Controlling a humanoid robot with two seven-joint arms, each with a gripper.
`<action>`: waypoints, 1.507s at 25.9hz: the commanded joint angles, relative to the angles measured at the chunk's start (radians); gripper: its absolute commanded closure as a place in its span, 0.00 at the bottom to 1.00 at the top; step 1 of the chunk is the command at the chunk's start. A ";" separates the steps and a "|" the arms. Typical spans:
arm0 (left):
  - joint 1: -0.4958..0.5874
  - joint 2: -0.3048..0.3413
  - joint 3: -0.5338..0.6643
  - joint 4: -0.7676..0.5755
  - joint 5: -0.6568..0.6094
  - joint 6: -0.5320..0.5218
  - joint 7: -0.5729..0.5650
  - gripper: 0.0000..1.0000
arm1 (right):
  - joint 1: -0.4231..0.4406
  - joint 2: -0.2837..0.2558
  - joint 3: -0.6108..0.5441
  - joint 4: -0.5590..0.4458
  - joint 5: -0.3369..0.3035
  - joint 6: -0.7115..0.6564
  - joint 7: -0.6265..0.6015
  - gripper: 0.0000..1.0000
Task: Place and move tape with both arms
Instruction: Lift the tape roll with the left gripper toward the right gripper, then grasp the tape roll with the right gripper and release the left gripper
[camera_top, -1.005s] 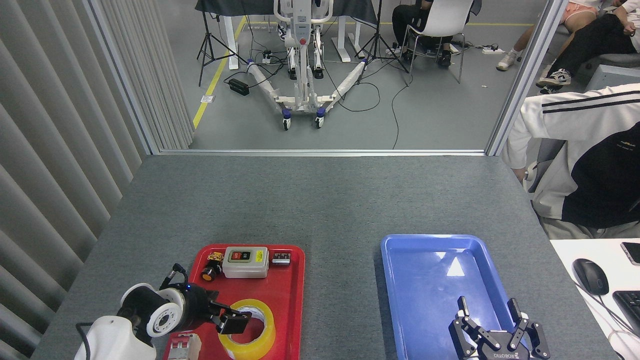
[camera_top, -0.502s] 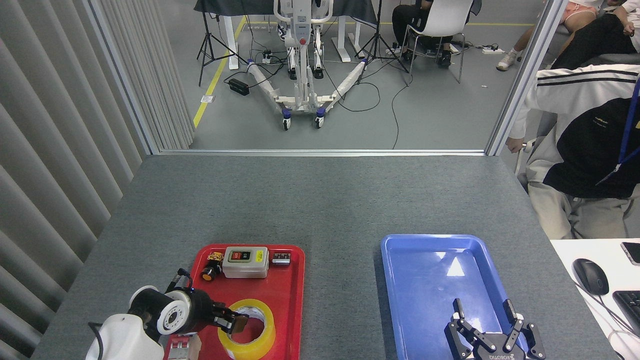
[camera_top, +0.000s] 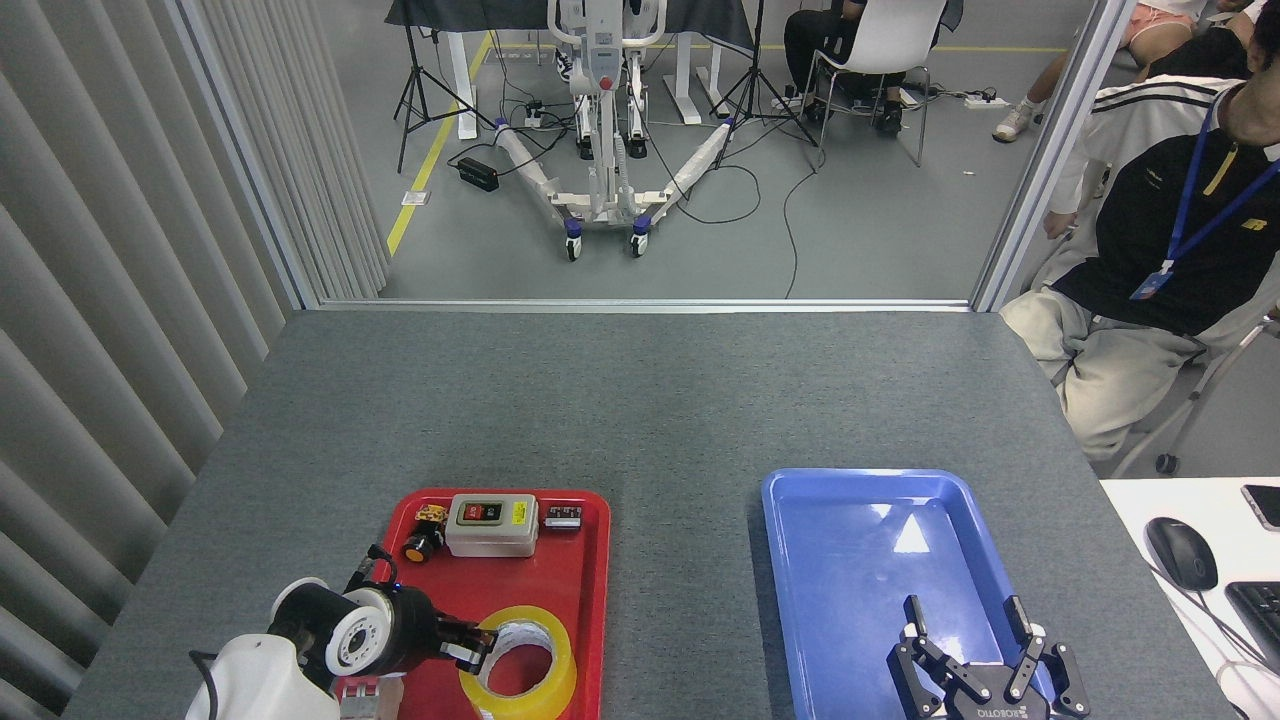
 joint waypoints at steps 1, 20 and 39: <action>-0.004 -0.005 0.004 -0.010 0.011 -0.016 -0.030 1.00 | -0.001 0.000 0.000 0.000 0.010 -0.002 -0.001 0.01; -0.009 -0.202 0.072 0.007 0.749 -0.449 0.218 1.00 | 0.006 -0.013 -0.005 -0.032 0.027 -0.625 -0.130 0.01; -0.010 -0.229 0.010 0.037 0.742 -0.449 0.213 1.00 | 0.071 -0.020 0.141 -0.178 0.010 -0.758 -0.153 0.01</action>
